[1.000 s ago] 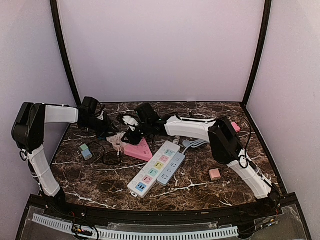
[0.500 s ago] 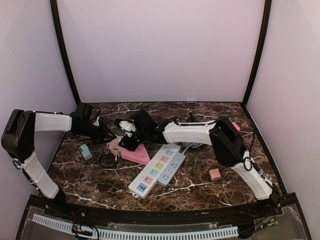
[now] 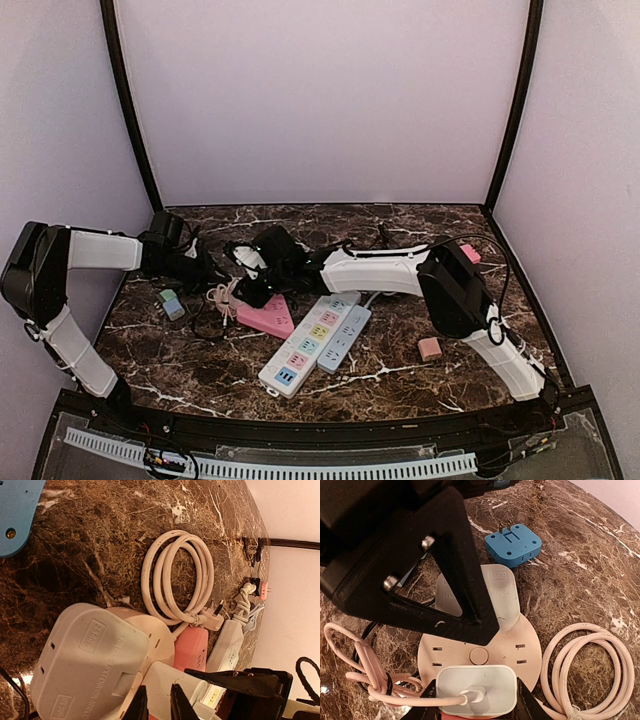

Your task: Pull the plug off the socket

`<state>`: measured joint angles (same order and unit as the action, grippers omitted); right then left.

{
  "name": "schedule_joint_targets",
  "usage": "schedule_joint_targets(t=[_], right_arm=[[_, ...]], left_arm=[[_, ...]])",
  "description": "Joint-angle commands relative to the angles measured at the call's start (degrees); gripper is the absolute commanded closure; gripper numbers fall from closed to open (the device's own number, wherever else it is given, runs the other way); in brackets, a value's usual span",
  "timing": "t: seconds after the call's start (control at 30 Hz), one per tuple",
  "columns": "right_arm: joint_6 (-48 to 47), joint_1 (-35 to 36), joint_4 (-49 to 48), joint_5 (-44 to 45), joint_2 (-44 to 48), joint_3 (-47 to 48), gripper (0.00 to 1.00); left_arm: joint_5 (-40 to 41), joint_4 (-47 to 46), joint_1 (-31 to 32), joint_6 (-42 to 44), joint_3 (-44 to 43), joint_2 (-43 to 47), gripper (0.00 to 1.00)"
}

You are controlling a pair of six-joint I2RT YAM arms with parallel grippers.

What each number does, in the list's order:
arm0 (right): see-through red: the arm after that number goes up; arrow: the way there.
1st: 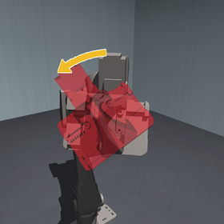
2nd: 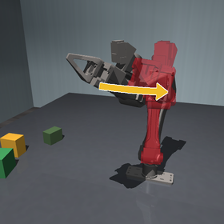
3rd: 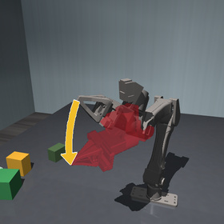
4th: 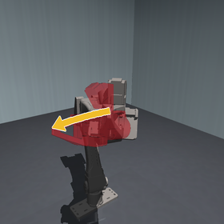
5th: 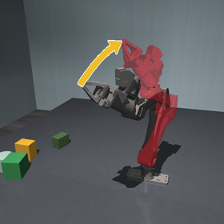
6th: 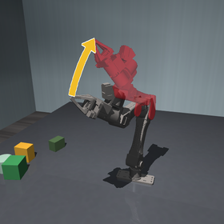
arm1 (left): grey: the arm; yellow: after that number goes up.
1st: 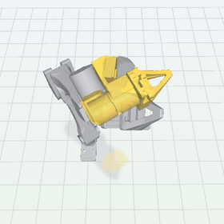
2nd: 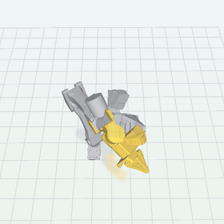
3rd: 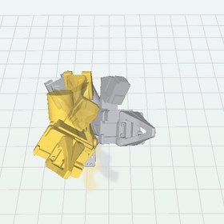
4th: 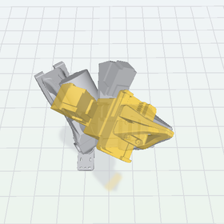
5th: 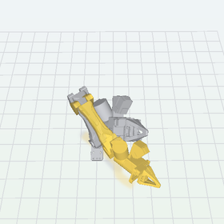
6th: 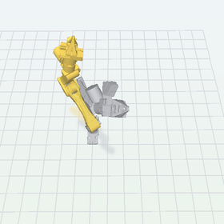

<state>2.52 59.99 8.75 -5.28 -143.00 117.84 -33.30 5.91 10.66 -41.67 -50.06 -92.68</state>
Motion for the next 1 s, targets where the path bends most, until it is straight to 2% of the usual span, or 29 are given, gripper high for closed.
schedule_joint_targets(t=[0.0,0.2,0.5,0.73,0.97], right_arm=[[0.3,0.3,4.3,2.3,1.3,0.6,0.8],[-0.2,0.3,4.8,2.4,0.9,1.0,0.81],[-0.1,0.4,4.9,2.4,0.5,1.9,0.81],[0.0,0.4,4.9,2.0,0.0,2.6,0.81],[0.0,0.3,4.8,1.8,-0.5,3.9,0.81]], left_arm=[[1.1,-2.5,-0.4,-0.5,1.9,-1.0,0.85],[-1.5,-9.9,-1.1,-3.4,5.0,0.7,0.85],[-3.4,-8.3,-0.4,-2.5,6.3,-0.1,0.87],[2.2,-1.4,1.5,0.7,6.6,2.4,0.87],[6.4,2.1,2.9,0.4,7.1,1.7,0.96]])
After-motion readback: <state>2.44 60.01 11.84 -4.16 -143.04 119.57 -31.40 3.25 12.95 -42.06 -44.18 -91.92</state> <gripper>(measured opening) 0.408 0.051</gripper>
